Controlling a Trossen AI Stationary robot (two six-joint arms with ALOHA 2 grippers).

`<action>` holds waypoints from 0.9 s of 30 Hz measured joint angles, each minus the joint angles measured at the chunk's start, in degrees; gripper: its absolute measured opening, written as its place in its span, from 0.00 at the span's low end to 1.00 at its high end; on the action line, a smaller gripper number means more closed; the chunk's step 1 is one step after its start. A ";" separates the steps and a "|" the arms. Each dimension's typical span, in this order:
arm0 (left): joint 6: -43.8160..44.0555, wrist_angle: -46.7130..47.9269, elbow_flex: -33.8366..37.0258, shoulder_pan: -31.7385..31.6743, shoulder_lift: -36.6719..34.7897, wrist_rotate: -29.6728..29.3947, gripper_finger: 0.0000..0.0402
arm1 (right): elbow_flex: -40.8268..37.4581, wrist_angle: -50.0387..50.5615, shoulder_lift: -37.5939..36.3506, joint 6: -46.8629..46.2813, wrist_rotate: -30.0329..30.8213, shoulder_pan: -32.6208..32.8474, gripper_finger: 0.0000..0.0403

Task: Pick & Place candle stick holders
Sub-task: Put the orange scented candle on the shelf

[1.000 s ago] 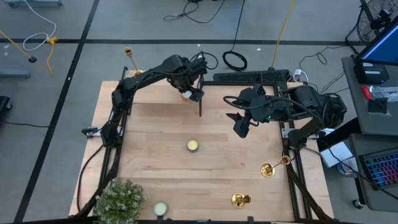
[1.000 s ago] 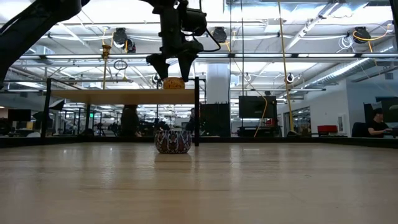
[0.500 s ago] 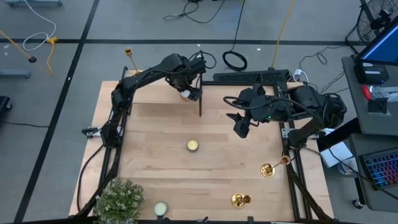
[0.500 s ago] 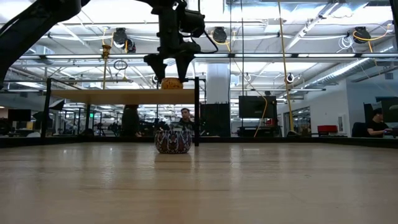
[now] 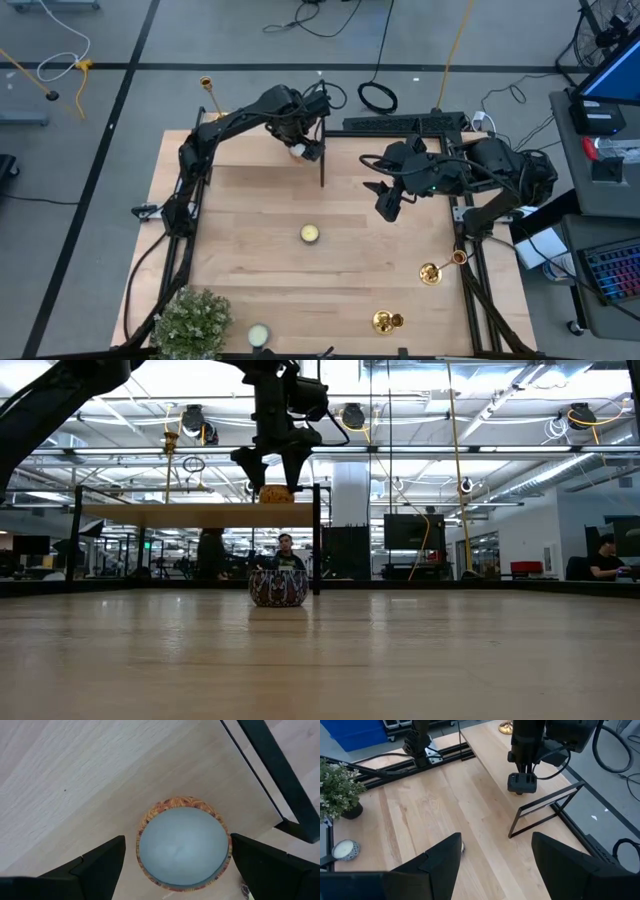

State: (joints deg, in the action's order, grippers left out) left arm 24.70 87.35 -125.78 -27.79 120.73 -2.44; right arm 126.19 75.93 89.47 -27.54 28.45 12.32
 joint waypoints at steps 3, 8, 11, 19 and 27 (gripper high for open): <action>-0.09 0.05 1.63 0.00 0.00 0.31 0.89 | 0.00 -0.61 0.00 0.36 0.00 0.00 0.59; -0.19 -0.64 4.99 0.13 0.02 0.92 0.81 | 0.00 -0.71 -0.01 0.38 0.00 0.00 0.59; -0.31 -0.94 5.11 0.20 -0.04 -0.21 0.76 | 0.00 -0.71 -0.02 0.38 0.02 0.00 0.59; -2.57 -1.07 4.20 -0.37 0.02 -0.50 0.80 | 0.00 -0.71 -0.02 0.33 0.02 0.00 0.59; -3.48 -1.51 4.16 -0.34 0.02 -1.56 0.88 | 0.00 -0.91 -0.02 0.18 0.02 0.00 0.59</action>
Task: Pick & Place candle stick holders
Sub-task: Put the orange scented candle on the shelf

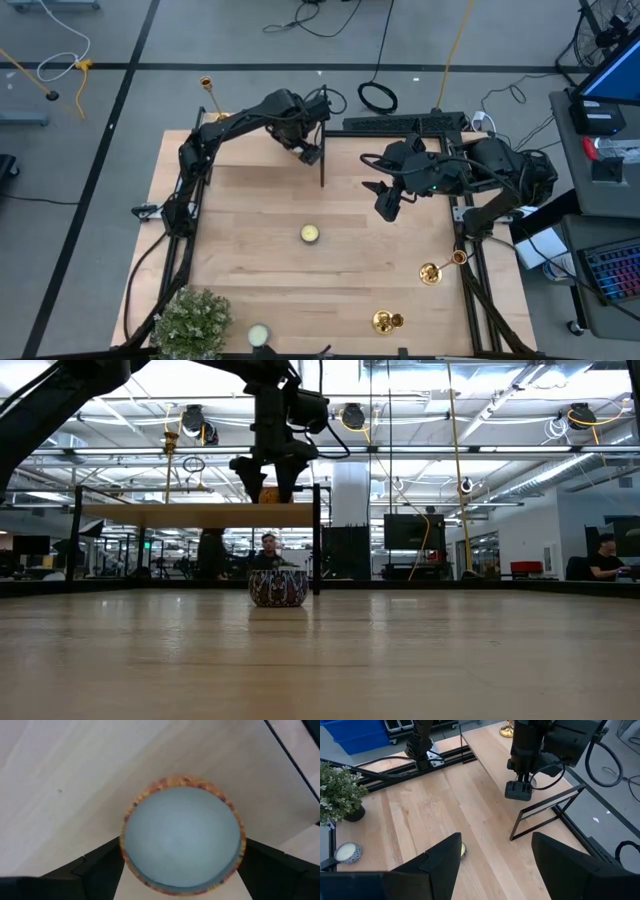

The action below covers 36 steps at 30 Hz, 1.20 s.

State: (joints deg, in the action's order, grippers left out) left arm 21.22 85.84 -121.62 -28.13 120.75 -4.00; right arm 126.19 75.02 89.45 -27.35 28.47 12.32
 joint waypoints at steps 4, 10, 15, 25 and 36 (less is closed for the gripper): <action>-0.26 -0.53 -0.09 -0.68 0.00 -0.06 0.87 | 0.00 -0.24 0.00 0.07 0.01 0.00 0.59; -0.77 -1.27 -0.09 -2.08 0.00 0.90 0.82 | 0.00 -0.24 0.00 0.15 0.02 0.00 0.59; -1.27 -2.01 -0.09 -2.76 0.00 1.69 0.80 | 0.00 -0.24 0.00 0.13 0.04 0.00 0.59; 0.94 0.94 -0.16 -2.97 -0.17 2.07 0.80 | 0.00 -0.22 0.00 0.02 0.04 0.00 0.59; 4.73 3.97 -0.09 -3.42 -1.69 1.38 0.79 | 0.00 -0.12 0.00 0.36 0.02 0.00 0.59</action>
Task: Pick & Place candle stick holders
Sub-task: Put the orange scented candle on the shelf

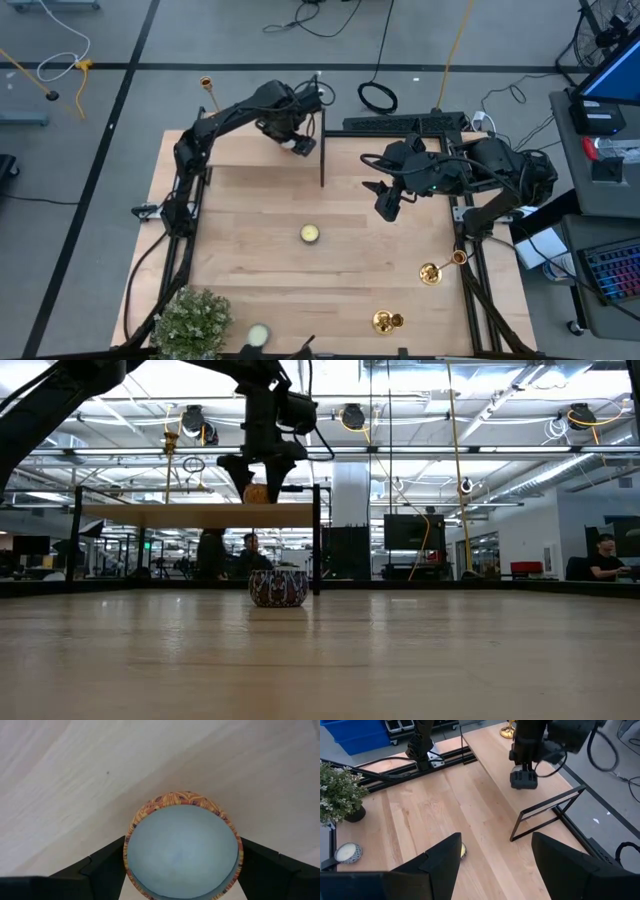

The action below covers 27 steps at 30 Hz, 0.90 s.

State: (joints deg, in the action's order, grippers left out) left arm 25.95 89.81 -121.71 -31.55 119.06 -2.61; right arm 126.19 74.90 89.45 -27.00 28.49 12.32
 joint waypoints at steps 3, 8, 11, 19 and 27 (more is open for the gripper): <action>2.42 0.38 0.10 -0.47 -1.63 -0.17 0.79 | 0.00 0.47 0.00 0.05 0.00 0.00 0.59; 7.00 0.19 0.13 -2.18 -5.72 0.86 0.79 | 0.00 0.45 0.00 0.31 0.00 0.00 0.59; 9.26 0.07 1.22 -2.85 -9.09 1.12 0.79 | 0.00 0.38 0.00 0.68 0.00 0.00 0.59; 13.58 0.20 19.07 -4.99 -23.48 2.44 0.79 | 0.00 -0.30 0.00 1.83 0.05 0.00 0.59; 16.69 -2.23 33.97 -8.21 -34.89 -0.77 0.79 | 0.00 -2.95 0.00 3.67 0.07 -0.94 0.59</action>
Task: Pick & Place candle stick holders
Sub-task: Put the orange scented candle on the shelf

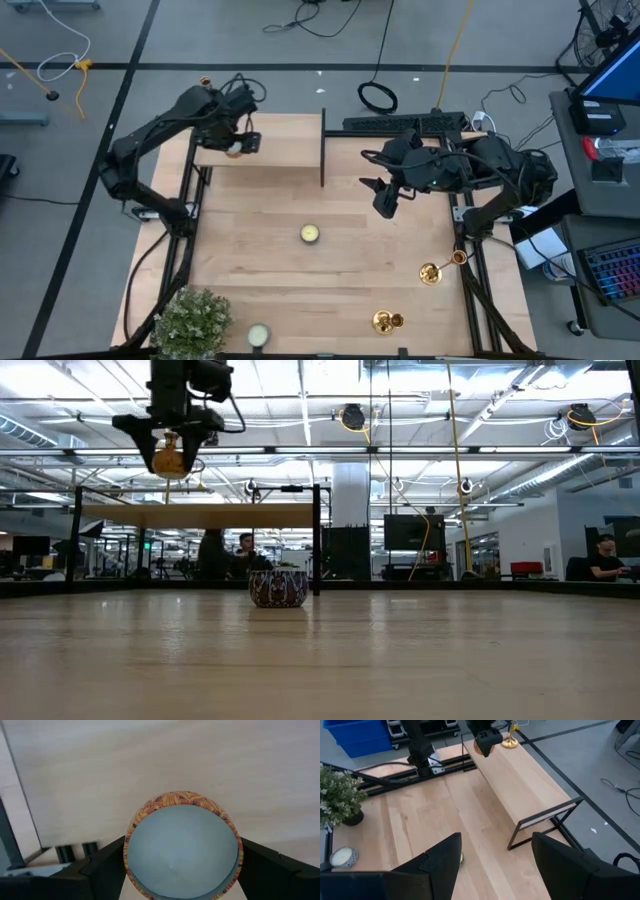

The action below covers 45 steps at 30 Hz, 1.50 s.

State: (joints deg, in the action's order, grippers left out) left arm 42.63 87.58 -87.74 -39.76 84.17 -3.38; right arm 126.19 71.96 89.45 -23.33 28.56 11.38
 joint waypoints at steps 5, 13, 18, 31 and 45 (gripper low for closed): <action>-0.73 -0.93 5.56 -2.66 -3.06 0.12 0.79 | 0.00 -0.17 0.00 0.01 -0.07 -0.15 0.59; -4.96 -1.27 11.09 -7.13 -4.11 0.38 0.79 | 0.00 -0.15 0.00 -0.41 -0.09 -0.15 0.59; -8.05 -1.50 12.02 -9.48 -4.11 0.09 0.79 | 0.00 -0.15 0.00 -0.83 -0.11 -0.15 0.59; -13.01 -3.23 12.02 -13.88 -4.14 0.84 0.79 | 0.00 0.31 0.00 -1.47 -0.09 -0.15 0.59; -14.84 -3.20 12.02 -14.98 -4.29 0.79 0.79 | 0.00 0.29 0.00 -1.07 -0.09 -0.15 0.59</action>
State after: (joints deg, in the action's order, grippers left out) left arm 27.80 84.38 -75.72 -54.74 79.88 -2.60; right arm 126.19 72.25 89.45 -24.40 28.47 11.22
